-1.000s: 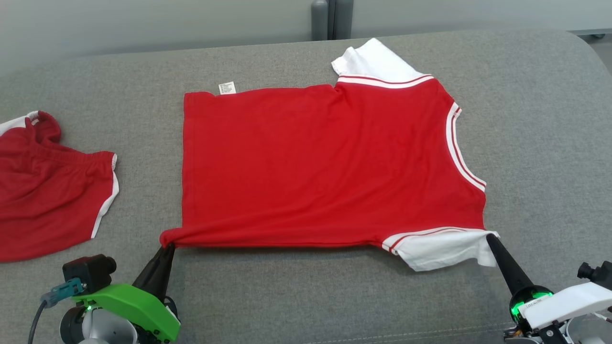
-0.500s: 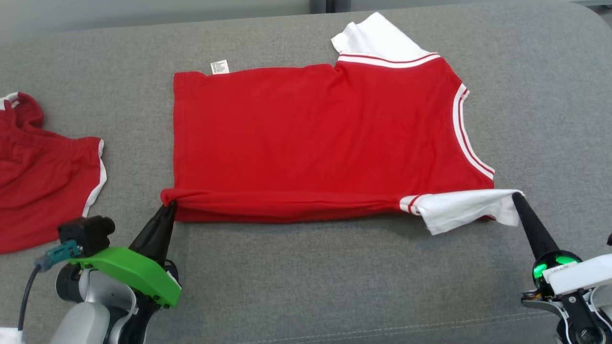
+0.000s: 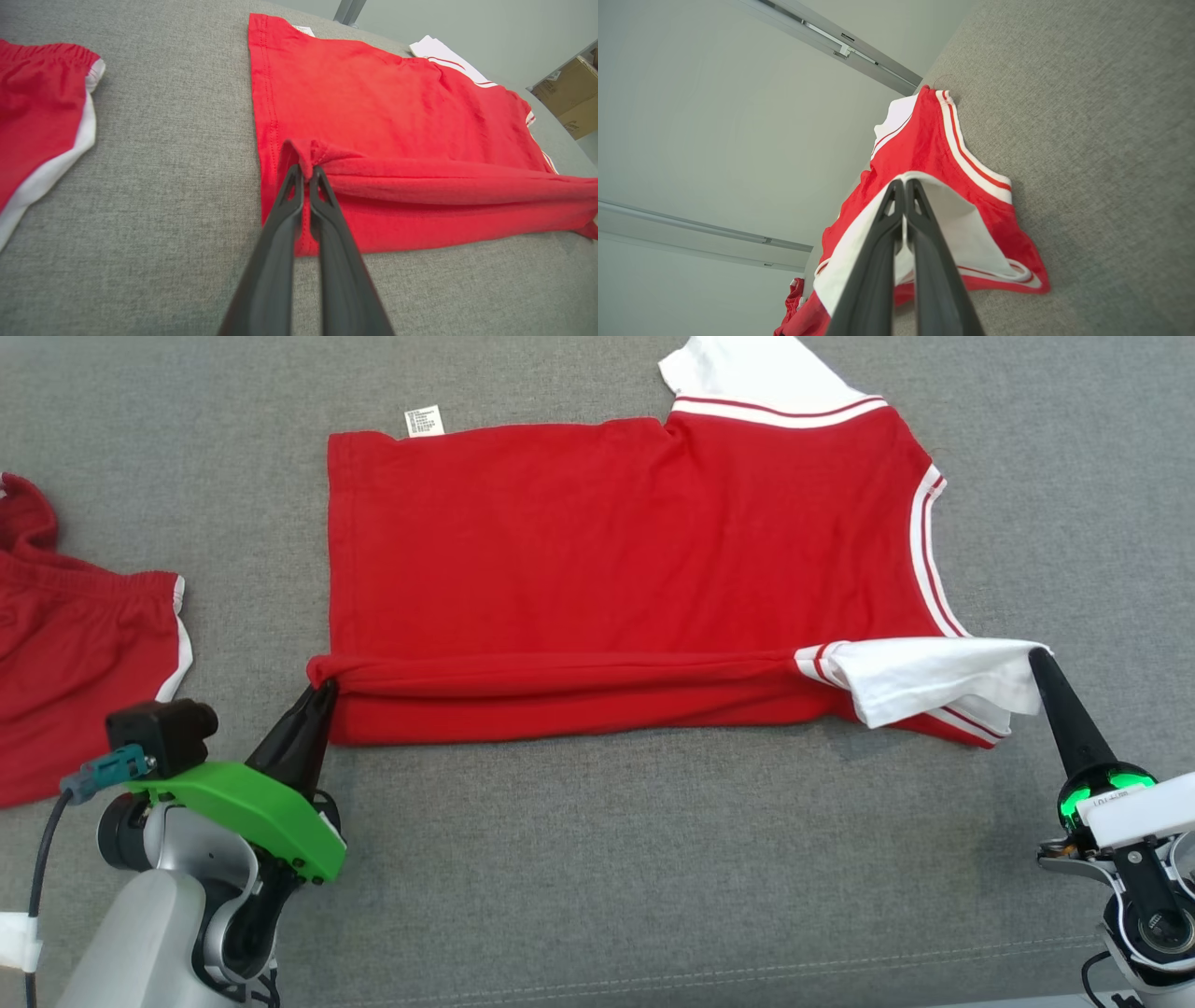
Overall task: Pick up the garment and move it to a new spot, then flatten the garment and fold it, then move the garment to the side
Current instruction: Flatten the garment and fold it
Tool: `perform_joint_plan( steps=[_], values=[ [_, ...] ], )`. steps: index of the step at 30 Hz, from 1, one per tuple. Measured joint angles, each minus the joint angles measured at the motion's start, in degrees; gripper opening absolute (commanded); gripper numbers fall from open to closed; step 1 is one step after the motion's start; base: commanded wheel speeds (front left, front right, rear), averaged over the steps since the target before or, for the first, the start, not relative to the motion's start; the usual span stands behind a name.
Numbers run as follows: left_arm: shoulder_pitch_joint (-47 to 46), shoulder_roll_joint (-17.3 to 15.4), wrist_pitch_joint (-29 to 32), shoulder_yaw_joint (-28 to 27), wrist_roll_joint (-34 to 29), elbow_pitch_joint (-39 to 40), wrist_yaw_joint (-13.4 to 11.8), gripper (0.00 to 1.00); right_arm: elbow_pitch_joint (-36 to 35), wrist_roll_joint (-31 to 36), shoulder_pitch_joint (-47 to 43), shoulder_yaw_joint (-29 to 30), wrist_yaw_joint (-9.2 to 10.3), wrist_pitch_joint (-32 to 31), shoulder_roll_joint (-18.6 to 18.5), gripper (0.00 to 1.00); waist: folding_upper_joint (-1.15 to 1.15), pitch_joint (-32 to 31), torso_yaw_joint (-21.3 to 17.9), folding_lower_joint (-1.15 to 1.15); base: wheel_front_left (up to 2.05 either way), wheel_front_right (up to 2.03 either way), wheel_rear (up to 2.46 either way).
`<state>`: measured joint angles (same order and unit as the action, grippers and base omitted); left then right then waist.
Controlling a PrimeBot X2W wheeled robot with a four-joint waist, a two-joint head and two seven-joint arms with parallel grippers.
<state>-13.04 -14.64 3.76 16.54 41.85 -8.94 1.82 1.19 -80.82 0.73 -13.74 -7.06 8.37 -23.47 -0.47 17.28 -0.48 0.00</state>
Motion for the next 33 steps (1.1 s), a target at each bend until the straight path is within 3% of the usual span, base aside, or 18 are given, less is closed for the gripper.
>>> perform_joint_plan(
  steps=[33],
  values=[
    [-11.8, 2.7, 1.1, 1.1, 0.0, -8.7, 1.3, 0.00, 13.0, 5.4, 16.5, -3.7, 0.00, 0.7, 0.0, 0.00, 0.00, 5.6, 0.8, 0.00, 0.00, 0.00, 0.00]
  ],
)
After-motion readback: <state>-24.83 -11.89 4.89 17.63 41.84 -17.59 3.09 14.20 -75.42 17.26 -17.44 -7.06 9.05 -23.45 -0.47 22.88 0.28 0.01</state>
